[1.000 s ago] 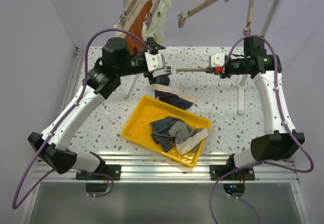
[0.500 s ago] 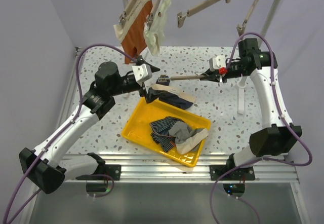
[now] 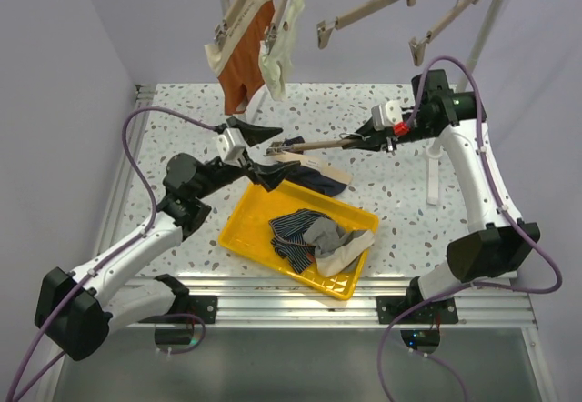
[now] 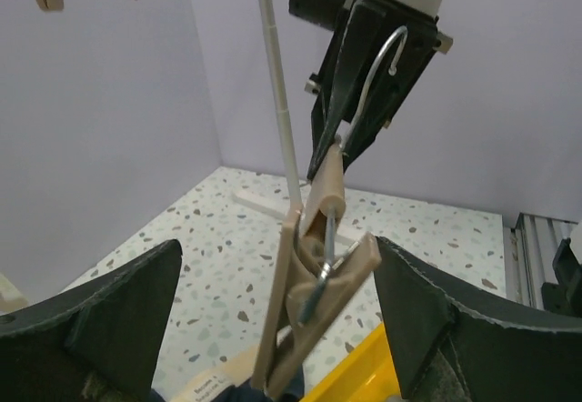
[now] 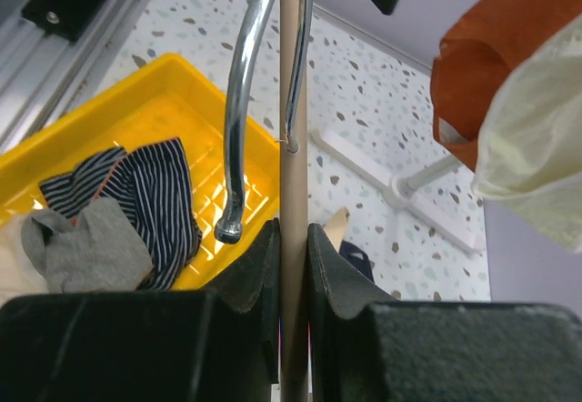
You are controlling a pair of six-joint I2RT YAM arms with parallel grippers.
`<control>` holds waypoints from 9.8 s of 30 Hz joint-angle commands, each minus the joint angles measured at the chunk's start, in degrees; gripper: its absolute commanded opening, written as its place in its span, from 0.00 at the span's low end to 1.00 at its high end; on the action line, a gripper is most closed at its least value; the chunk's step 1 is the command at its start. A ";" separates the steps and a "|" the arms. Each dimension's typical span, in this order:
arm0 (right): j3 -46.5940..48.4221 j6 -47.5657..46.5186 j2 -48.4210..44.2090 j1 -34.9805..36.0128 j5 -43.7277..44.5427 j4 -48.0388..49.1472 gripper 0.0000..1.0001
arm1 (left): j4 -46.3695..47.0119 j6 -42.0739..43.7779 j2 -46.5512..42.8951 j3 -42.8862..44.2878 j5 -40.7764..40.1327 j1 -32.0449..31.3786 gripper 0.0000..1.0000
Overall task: Remove the underwear clipped to the hanger
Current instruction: Place the hanger at the clothesline.
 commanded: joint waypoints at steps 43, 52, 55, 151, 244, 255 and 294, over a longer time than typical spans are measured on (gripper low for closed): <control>7.35 11.23 4.83 5.99 -13.02 -14.02 0.66 | 43.52 -10.88 7.22 -2.92 -8.15 -5.11 0.00; 9.46 18.16 4.92 3.53 -10.91 -7.80 0.99 | 39.47 -7.36 2.74 -4.77 -9.47 -5.02 0.00; 8.76 21.41 4.04 3.35 -10.38 -5.33 0.99 | 38.77 -7.09 1.94 -5.47 -9.65 -5.02 0.00; -41.61 132.53 -9.76 24.88 11.42 132.15 0.44 | 71.55 -16.76 15.47 14.92 -28.72 -7.92 0.00; -3.28 8.23 -8.00 19.87 51.76 13.31 0.95 | -71.27 11.46 18.73 40.32 -9.29 -13.46 0.00; -1.87 17.12 -11.33 7.22 38.87 18.15 0.98 | -73.38 7.50 14.42 38.12 -16.93 -13.46 0.00; 13.69 99.40 5.27 7.03 51.05 76.86 0.16 | -69.79 -12.01 16.44 49.20 -39.08 -13.46 0.00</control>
